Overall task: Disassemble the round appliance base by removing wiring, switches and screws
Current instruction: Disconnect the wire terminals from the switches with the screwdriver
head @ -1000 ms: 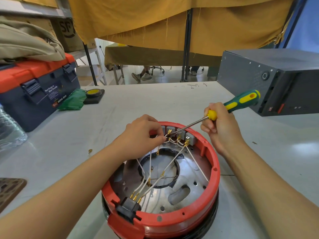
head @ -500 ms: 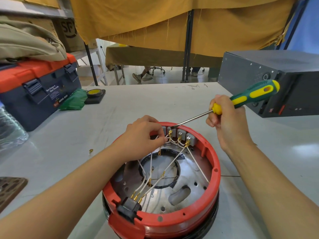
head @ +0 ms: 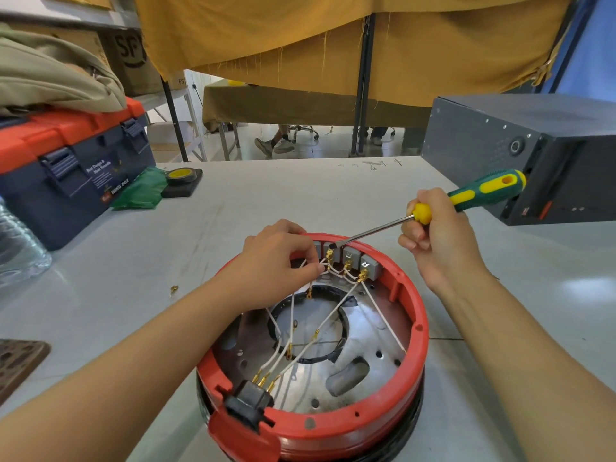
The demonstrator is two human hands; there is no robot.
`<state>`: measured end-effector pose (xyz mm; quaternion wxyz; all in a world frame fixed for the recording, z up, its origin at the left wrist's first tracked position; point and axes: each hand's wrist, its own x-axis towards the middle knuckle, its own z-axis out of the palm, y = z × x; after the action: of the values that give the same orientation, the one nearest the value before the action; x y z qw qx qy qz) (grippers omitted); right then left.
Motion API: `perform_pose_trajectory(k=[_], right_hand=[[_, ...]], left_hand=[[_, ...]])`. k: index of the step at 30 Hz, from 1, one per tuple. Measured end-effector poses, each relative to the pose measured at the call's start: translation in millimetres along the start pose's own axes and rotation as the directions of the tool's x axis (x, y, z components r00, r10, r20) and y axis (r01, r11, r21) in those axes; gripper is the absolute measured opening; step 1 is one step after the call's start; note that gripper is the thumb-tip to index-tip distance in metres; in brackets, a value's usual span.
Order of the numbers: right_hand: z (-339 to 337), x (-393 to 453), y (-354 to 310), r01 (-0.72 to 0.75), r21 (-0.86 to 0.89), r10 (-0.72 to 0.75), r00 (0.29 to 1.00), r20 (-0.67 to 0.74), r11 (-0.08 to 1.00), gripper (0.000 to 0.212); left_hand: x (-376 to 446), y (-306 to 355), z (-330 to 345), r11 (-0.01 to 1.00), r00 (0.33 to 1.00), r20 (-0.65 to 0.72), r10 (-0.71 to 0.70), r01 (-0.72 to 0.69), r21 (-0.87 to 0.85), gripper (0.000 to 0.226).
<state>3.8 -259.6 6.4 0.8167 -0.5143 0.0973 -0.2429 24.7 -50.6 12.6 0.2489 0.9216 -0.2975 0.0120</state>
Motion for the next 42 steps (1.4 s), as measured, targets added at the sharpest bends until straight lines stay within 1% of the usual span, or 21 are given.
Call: perform_pose_trajectory(k=[10,14,21,24,26,29,32,34,37,42], right_hand=[[0.5,3.6,0.8,-0.023,0.010,0.023,1.000,-0.003,1.000,0.030],[1.2,6.2,0.9,-0.058,0.022,0.058,0.998,-0.025,0.998,0.034],[4.0,10.2,0.1,-0.125,0.036,0.128,0.989,-0.074,0.991,0.031],[6.1,10.6,-0.3,-0.129,0.028,0.131,0.987,-0.092,0.991,0.029],[7.1,9.6,-0.2,-0.095,0.021,0.097,0.992,-0.082,0.995,0.030],[7.0,6.5,-2.0,0.011,-0.006,-0.011,1.000,-0.027,1.000,0.032],[6.3,3.2,-6.2,0.130,-0.076,-0.129,0.991,0.021,0.989,0.031],[6.2,1.3,-7.6,0.187,-0.100,-0.183,0.982,0.048,0.977,0.034],[6.7,-1.9,-7.2,0.220,-0.131,-0.213,0.975,0.066,0.967,0.038],[5.4,-1.7,-5.9,0.202,-0.110,-0.195,0.979,0.066,0.973,0.032]], left_hand=[[-0.3,0.4,0.1,1.000,1.000,0.009,0.000,0.000,0.012,0.012],[-0.3,0.8,0.2,1.000,1.000,0.010,0.004,-0.004,0.016,0.011],[-0.2,0.0,0.5,1.000,1.000,0.013,0.010,-0.010,0.020,0.010],[0.4,-1.2,1.2,1.000,1.000,0.012,0.008,-0.009,0.022,0.011],[0.5,-1.9,1.5,1.000,1.000,0.009,0.010,-0.010,0.019,0.012],[0.9,-2.2,1.7,1.000,1.000,0.008,0.013,-0.013,0.015,0.012],[1.1,-2.5,1.5,1.000,1.000,0.011,0.011,-0.011,0.017,0.013],[1.2,-2.8,1.4,1.000,1.000,0.010,0.014,-0.014,0.019,0.013],[1.1,-2.4,1.5,1.000,1.000,0.005,0.016,-0.016,0.019,0.013],[0.4,-2.3,1.8,1.000,1.000,0.004,0.017,-0.017,0.022,0.013]])
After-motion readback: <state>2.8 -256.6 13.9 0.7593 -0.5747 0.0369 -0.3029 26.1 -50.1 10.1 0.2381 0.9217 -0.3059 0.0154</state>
